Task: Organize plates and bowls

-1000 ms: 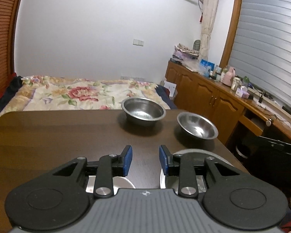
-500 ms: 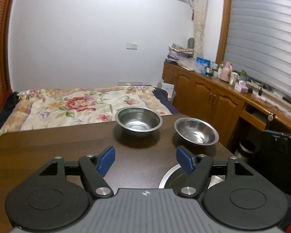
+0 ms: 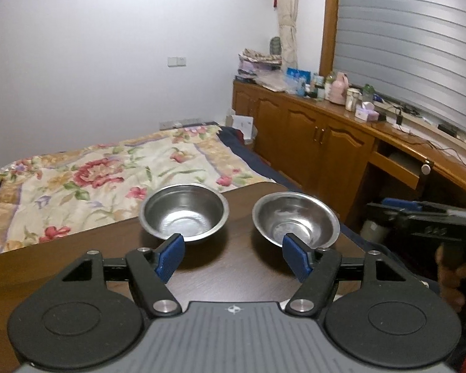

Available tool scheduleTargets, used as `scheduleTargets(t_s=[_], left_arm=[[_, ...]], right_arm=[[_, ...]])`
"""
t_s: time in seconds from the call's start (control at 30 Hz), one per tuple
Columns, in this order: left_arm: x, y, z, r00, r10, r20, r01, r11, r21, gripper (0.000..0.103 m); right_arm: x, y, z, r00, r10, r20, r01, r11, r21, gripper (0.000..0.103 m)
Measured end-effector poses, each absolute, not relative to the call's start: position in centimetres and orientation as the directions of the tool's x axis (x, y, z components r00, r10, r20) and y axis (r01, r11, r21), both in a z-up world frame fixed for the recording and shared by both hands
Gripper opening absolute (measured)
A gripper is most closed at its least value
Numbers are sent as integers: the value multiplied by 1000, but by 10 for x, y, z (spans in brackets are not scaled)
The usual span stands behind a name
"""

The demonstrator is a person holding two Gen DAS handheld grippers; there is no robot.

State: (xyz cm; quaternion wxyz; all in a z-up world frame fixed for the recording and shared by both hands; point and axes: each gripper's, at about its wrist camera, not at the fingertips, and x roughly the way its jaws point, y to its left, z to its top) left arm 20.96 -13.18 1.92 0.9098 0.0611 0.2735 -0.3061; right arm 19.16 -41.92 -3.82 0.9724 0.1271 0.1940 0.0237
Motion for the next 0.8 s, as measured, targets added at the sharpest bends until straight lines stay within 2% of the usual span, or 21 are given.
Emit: scheduleTargets(t_s=[0.07,0.33,0.8], left_arm=[[218,-141,16,646,-525,-554,598,799,-60,73],[254,-172,-1,583,-523,-622,619,782,-77,61],[288,-212,-29,492,-524,-695,667,740,-86,53]], right_arm=[[200,-421,-44,917,104,-385,0,965,261,70],[224,-426,-61,903,106,-417,26,954,298,70],[232,-423,-70,889,138,-436,23,939,343,70]])
